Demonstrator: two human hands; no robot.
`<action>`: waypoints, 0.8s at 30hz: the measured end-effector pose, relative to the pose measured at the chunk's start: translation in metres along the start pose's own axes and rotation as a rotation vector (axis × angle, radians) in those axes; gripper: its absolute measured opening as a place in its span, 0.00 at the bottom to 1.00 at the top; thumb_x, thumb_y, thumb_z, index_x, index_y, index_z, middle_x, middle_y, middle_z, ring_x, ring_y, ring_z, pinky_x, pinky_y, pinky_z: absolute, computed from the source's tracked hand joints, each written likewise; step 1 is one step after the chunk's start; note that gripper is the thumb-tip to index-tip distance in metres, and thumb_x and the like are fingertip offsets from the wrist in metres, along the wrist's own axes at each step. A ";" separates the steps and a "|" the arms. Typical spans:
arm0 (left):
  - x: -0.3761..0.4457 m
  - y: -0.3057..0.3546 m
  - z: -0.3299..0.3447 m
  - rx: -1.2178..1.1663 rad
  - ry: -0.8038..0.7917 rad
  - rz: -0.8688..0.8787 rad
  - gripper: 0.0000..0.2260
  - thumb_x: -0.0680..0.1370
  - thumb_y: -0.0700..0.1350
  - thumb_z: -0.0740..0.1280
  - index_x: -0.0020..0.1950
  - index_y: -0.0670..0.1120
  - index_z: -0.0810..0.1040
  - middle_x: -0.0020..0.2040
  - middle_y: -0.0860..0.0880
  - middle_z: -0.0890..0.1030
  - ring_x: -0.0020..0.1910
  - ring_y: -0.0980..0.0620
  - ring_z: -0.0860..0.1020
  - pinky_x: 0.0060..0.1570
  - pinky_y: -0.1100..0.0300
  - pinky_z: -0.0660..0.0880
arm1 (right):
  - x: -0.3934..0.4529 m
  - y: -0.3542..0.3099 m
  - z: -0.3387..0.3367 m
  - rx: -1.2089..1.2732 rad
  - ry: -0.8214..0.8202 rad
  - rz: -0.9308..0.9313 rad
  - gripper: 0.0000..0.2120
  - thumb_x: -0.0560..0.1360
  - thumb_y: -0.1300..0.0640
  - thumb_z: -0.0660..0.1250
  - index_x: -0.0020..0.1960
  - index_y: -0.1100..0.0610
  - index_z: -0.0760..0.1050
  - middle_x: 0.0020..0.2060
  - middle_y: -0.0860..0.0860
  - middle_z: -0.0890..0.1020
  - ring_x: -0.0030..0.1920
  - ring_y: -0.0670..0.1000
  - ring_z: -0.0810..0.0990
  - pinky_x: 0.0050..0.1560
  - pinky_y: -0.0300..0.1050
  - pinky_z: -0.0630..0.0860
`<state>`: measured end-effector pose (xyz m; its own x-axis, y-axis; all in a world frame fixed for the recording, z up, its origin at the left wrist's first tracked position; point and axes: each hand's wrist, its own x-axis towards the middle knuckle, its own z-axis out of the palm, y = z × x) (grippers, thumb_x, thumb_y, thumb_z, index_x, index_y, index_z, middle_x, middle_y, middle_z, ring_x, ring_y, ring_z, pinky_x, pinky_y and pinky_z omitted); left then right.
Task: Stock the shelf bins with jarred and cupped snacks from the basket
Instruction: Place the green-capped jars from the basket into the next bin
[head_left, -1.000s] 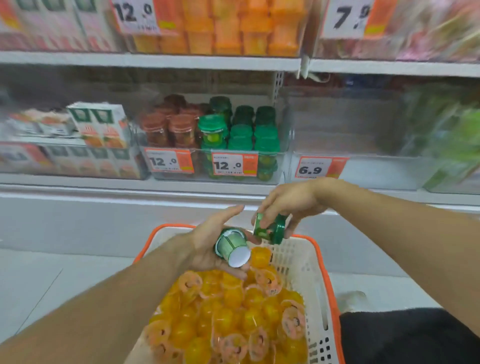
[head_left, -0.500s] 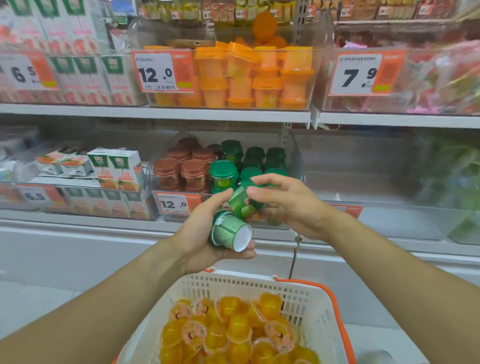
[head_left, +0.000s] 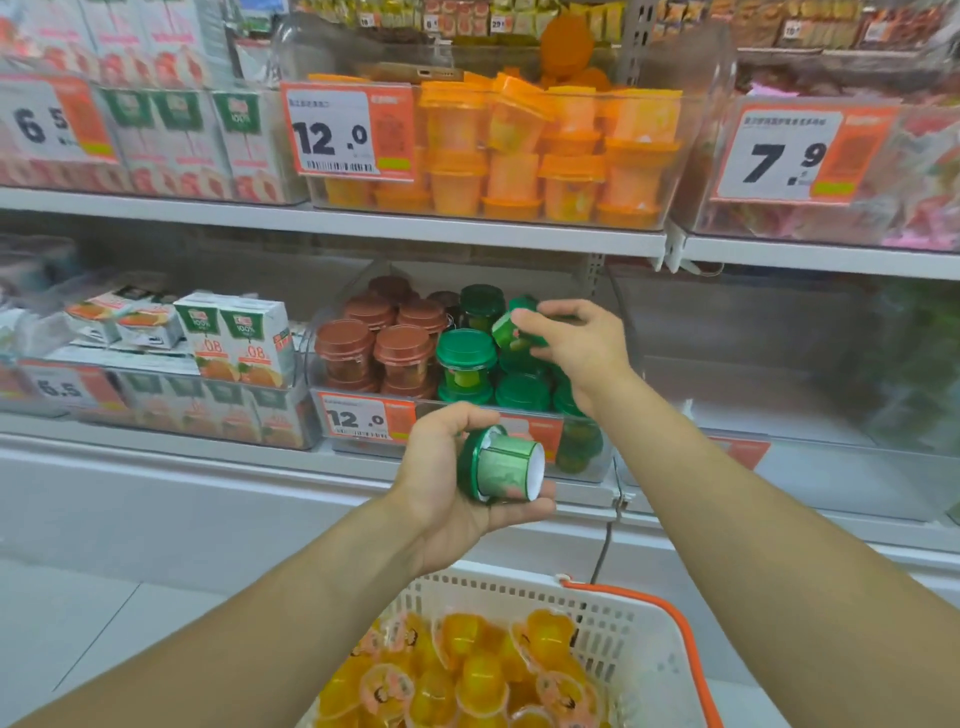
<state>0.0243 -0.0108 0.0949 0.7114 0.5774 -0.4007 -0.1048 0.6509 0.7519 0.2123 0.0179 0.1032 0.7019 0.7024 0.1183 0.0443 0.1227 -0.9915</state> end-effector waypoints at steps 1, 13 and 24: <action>0.001 0.000 0.000 -0.009 -0.002 0.016 0.11 0.77 0.46 0.62 0.50 0.38 0.74 0.45 0.37 0.79 0.41 0.35 0.79 0.32 0.49 0.81 | 0.004 0.003 0.003 -0.014 -0.012 0.001 0.13 0.67 0.57 0.81 0.47 0.54 0.79 0.50 0.57 0.84 0.49 0.54 0.86 0.42 0.41 0.80; 0.017 0.002 -0.002 -0.013 0.003 0.065 0.11 0.78 0.45 0.62 0.49 0.37 0.75 0.37 0.38 0.80 0.38 0.36 0.80 0.34 0.47 0.82 | 0.022 0.004 0.029 -0.258 -0.113 -0.052 0.11 0.78 0.61 0.66 0.58 0.56 0.83 0.58 0.51 0.84 0.57 0.50 0.81 0.62 0.48 0.78; 0.021 0.004 -0.012 -0.118 0.014 0.202 0.12 0.76 0.40 0.63 0.57 0.36 0.76 0.51 0.36 0.78 0.49 0.36 0.78 0.43 0.46 0.83 | 0.001 -0.006 0.030 -0.677 -0.299 -0.236 0.30 0.75 0.73 0.53 0.69 0.51 0.76 0.73 0.56 0.71 0.40 0.51 0.80 0.28 0.34 0.73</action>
<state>0.0303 0.0095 0.0833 0.6581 0.7082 -0.2558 -0.3257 0.5740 0.7513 0.1916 0.0385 0.1106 0.4025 0.8820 0.2451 0.6614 -0.0950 -0.7440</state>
